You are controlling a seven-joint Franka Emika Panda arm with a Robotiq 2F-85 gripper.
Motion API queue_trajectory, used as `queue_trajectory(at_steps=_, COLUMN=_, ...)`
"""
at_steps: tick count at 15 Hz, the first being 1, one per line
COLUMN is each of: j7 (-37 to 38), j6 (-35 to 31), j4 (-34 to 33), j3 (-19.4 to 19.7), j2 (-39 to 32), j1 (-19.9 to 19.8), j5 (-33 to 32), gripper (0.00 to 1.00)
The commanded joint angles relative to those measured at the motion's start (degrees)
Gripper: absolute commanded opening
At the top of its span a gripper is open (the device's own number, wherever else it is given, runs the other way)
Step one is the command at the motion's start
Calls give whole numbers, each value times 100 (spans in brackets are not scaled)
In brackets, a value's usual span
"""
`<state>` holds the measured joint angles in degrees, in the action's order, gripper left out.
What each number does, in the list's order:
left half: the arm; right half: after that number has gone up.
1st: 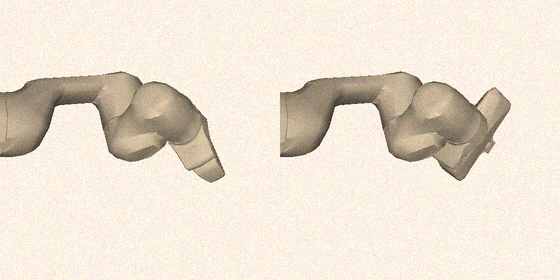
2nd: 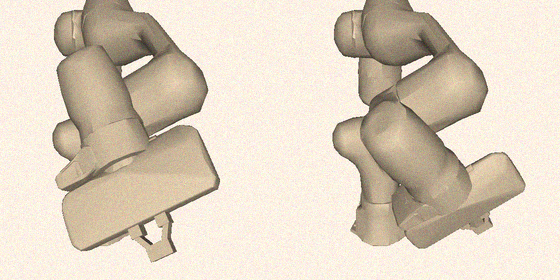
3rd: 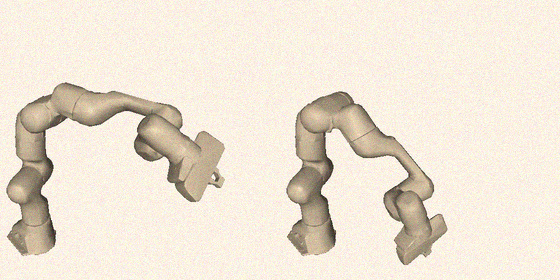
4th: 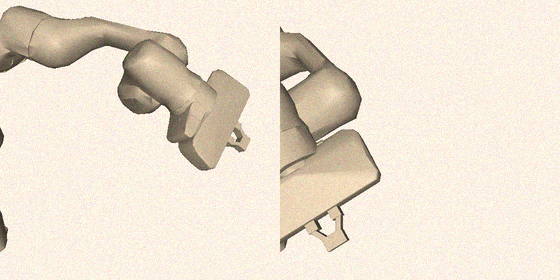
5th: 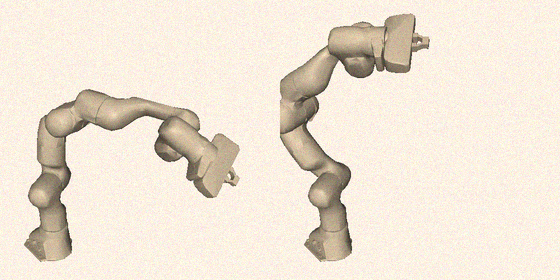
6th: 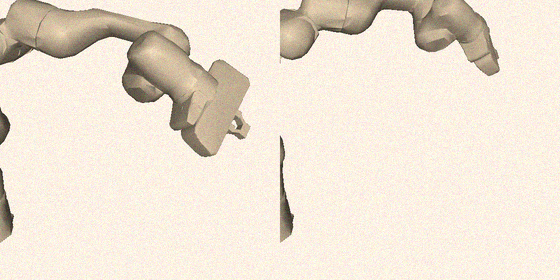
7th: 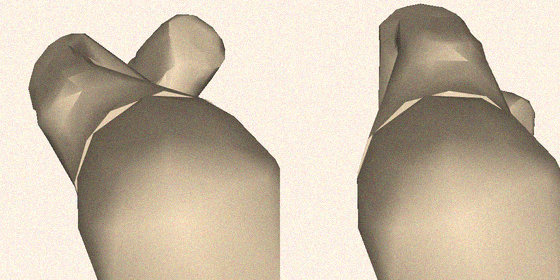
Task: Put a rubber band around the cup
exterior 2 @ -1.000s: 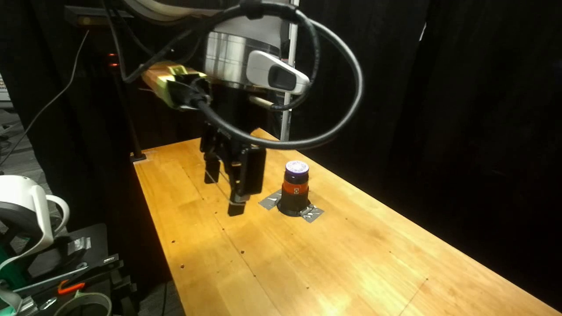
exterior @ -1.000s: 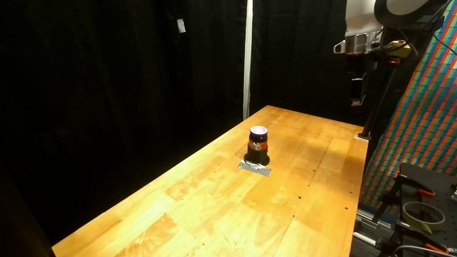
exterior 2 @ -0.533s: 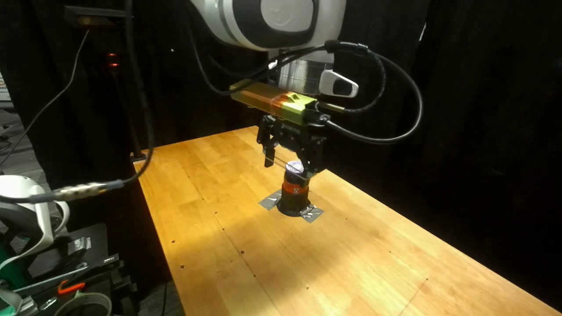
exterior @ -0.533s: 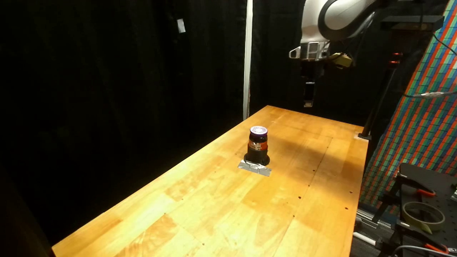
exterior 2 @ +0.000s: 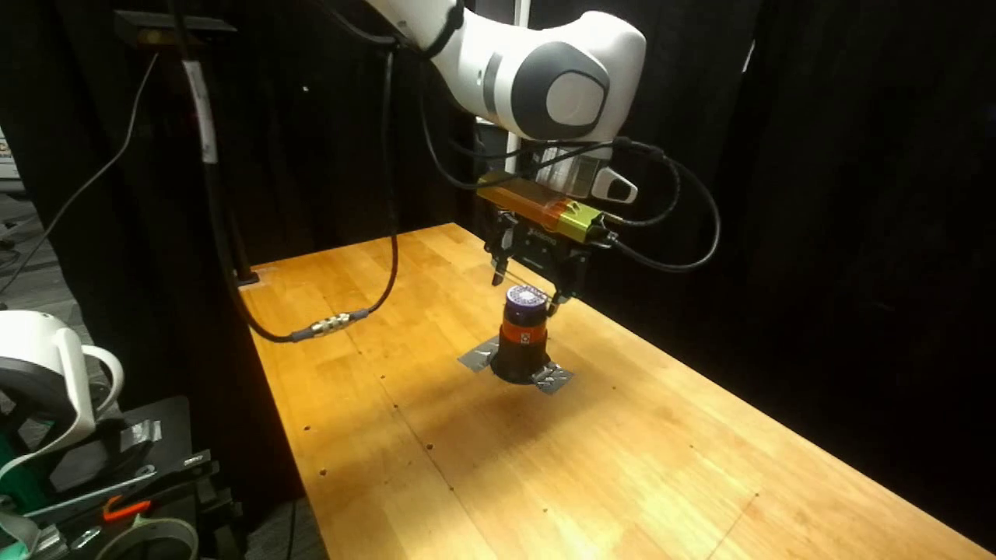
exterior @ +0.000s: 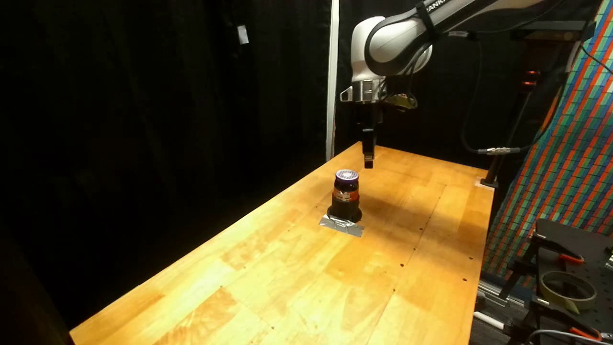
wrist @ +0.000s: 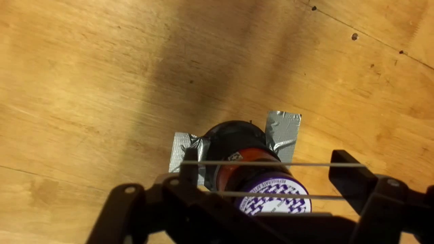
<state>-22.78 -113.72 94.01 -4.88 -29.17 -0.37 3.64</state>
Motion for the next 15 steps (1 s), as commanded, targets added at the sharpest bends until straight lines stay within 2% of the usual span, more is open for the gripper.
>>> queue_trajectory(at_steps=1, j7=68, j6=367, j4=-1038, j3=-111, j2=-672, j1=12, j5=57, gripper=100)
queue_trajectory(at_steps=9, j7=386, j6=487, j4=-2112, j3=-200, j2=-1485, j1=207, j5=2, gripper=100)
queue_trajectory(at_steps=15, j7=756, j6=579, j4=-2579, j3=-157, j2=-1951, j1=422, j5=-67, gripper=100)
